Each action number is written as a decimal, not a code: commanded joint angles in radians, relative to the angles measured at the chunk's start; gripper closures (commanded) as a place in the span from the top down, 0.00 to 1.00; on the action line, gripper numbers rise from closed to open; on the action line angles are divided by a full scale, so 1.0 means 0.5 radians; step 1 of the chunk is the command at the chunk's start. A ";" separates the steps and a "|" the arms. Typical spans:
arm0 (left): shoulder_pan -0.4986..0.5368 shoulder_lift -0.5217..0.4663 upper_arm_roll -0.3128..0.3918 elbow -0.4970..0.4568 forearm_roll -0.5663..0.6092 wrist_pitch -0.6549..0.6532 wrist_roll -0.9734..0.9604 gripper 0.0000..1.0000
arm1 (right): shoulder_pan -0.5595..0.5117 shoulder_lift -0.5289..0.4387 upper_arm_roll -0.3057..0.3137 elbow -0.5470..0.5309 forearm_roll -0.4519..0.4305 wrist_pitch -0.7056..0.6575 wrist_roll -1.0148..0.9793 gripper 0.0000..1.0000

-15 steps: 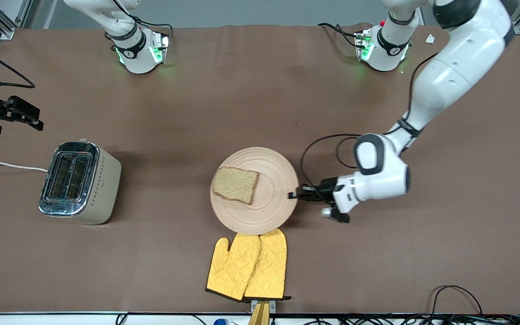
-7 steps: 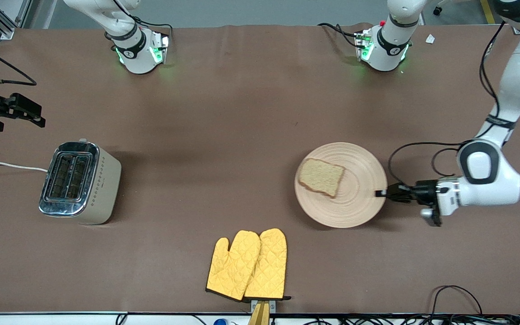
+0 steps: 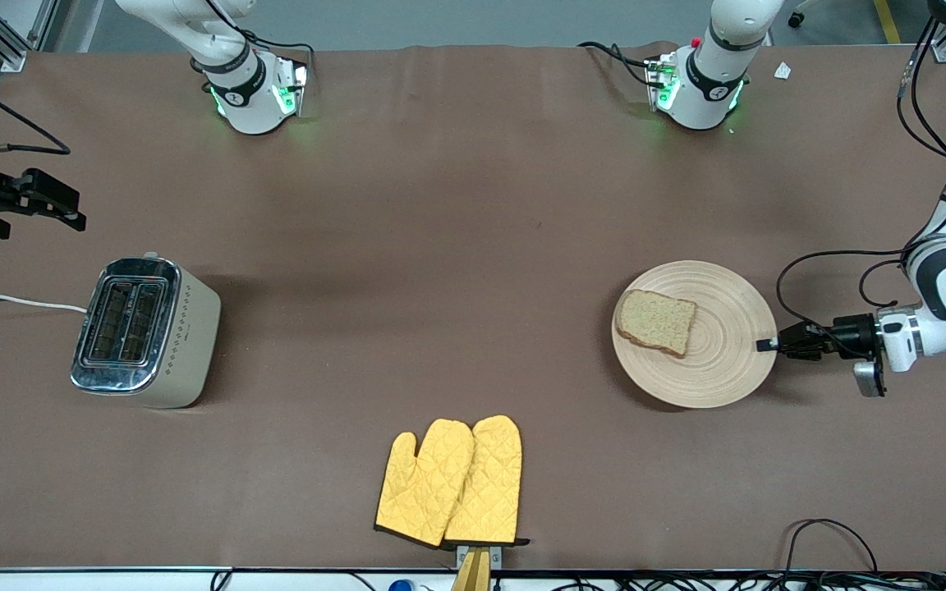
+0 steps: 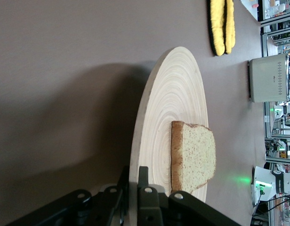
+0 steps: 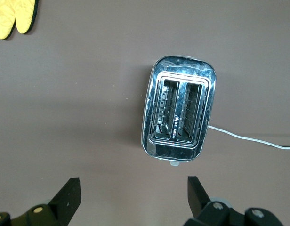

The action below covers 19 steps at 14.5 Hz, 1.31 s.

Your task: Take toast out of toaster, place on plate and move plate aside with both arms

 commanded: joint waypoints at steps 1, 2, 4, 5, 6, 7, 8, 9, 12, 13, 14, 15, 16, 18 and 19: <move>-0.014 0.087 0.000 0.128 -0.032 -0.107 -0.008 0.00 | 0.005 -0.031 0.020 -0.005 -0.018 -0.021 0.011 1.00; -0.014 0.084 0.019 0.131 -0.035 -0.107 -0.020 0.02 | 0.002 -0.031 0.020 -0.005 -0.018 -0.021 0.011 1.00; -0.014 0.080 0.025 0.155 -0.023 -0.110 -0.027 0.29 | 0.002 -0.034 0.017 -0.005 -0.018 -0.024 0.008 1.00; -0.011 0.080 0.028 0.155 -0.020 -0.107 -0.024 0.73 | 0.005 -0.034 0.017 -0.005 -0.024 -0.048 0.008 1.00; -0.011 0.065 0.067 0.158 -0.008 -0.110 -0.027 1.00 | 0.008 -0.034 0.020 -0.005 -0.027 -0.054 0.011 1.00; -0.014 0.038 0.074 0.177 0.011 -0.113 -0.036 1.00 | 0.008 -0.034 0.020 -0.005 -0.030 -0.051 0.008 1.00; -0.023 0.016 0.077 0.219 0.102 -0.119 -0.063 1.00 | 0.008 -0.034 0.017 -0.005 -0.030 -0.051 0.008 1.00; -0.026 0.013 0.065 0.274 0.258 -0.161 -0.139 1.00 | 0.005 -0.034 0.017 -0.005 -0.030 -0.051 0.008 1.00; -0.044 0.001 -0.045 0.535 0.605 -0.355 -0.354 1.00 | 0.002 -0.034 0.014 -0.005 -0.030 -0.048 0.008 1.00; -0.060 -0.045 -0.131 0.581 0.773 -0.389 -0.416 1.00 | 0.002 -0.037 0.014 -0.005 -0.030 -0.054 0.008 1.00; -0.060 -0.091 -0.223 0.591 0.899 -0.392 -0.468 1.00 | 0.002 -0.040 0.014 -0.008 -0.030 -0.058 0.008 1.00; -0.060 -0.125 -0.321 0.609 1.016 -0.398 -0.502 1.00 | 0.002 -0.040 0.011 -0.008 -0.030 -0.051 0.008 1.00; -0.063 -0.183 -0.404 0.622 1.121 -0.416 -0.539 1.00 | 0.002 -0.043 0.014 -0.008 -0.030 -0.051 0.008 1.00; -0.063 -0.309 -0.524 0.622 1.229 -0.493 -0.740 1.00 | 0.002 -0.040 0.011 -0.008 -0.030 -0.048 0.008 1.00; -0.066 -0.361 -0.558 0.622 1.232 -0.536 -0.823 1.00 | 0.002 -0.040 0.011 -0.008 -0.030 -0.048 0.008 1.00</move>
